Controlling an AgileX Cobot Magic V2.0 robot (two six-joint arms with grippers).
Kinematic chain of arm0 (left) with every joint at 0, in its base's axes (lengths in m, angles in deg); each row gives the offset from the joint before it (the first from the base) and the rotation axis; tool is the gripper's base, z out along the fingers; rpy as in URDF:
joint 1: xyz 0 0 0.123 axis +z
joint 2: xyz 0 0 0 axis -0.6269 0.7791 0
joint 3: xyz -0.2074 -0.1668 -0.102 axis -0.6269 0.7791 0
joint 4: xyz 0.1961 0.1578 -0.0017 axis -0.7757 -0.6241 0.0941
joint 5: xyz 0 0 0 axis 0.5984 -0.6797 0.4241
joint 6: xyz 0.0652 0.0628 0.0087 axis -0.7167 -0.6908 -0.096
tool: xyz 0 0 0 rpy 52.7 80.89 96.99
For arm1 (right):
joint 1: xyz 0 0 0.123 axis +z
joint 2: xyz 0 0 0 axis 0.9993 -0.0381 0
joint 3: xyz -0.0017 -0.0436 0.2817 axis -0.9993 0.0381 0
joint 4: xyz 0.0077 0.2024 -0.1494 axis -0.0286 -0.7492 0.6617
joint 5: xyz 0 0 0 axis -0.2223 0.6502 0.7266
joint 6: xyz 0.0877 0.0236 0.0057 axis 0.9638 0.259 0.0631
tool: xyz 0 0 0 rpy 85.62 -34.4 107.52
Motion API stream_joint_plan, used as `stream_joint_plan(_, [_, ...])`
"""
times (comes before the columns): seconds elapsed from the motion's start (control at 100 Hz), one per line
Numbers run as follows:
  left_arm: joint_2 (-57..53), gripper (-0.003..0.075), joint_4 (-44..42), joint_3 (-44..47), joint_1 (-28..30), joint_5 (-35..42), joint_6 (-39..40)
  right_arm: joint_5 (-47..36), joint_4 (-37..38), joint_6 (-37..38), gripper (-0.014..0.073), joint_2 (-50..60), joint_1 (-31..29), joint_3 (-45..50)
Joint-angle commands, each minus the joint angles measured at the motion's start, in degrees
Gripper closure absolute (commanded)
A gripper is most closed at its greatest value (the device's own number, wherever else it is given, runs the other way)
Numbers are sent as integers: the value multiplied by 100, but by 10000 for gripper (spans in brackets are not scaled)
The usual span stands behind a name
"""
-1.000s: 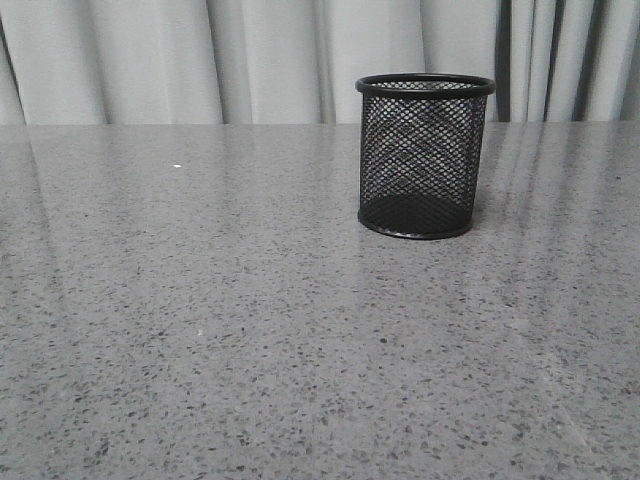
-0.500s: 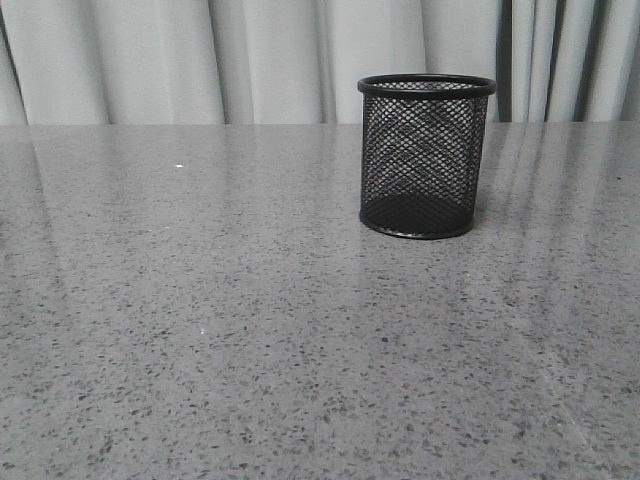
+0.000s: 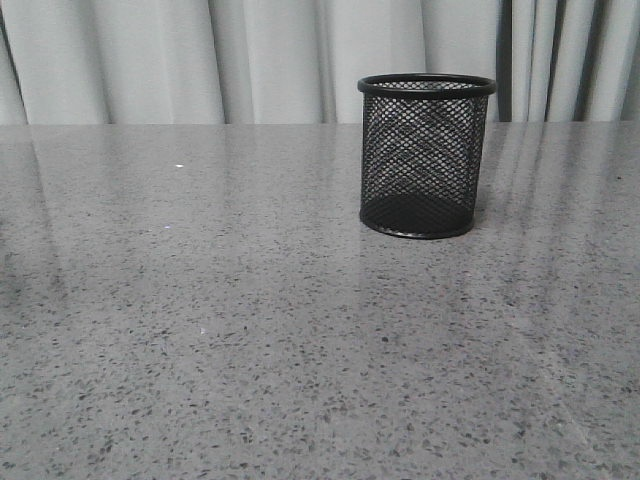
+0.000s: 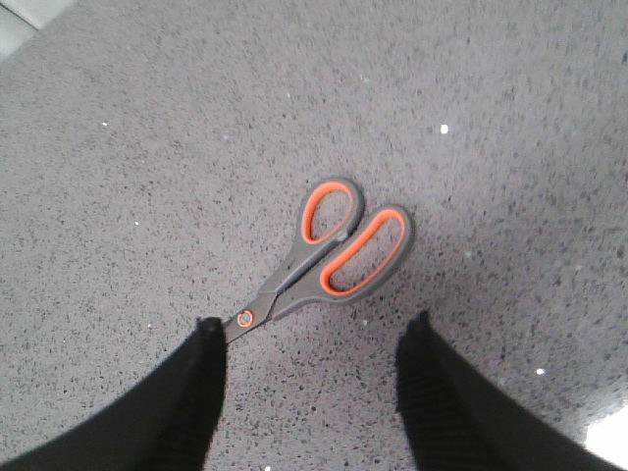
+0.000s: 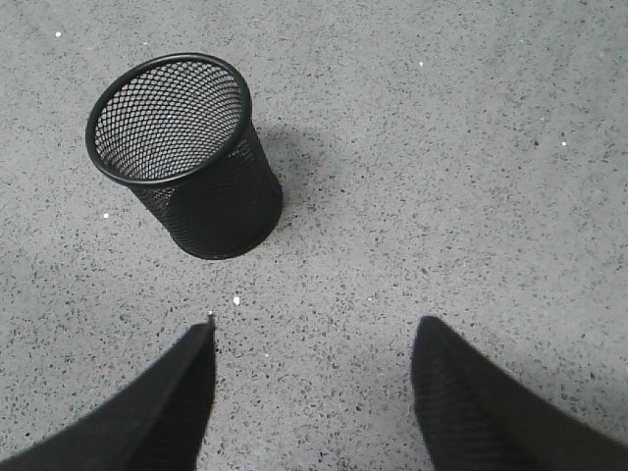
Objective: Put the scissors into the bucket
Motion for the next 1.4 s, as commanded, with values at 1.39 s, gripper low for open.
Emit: stream_joint_plan(1.39, [2691, 391, 857, -913, 1469, -187, -5099, -195, 50, -65, 156, 2, 941, -201])
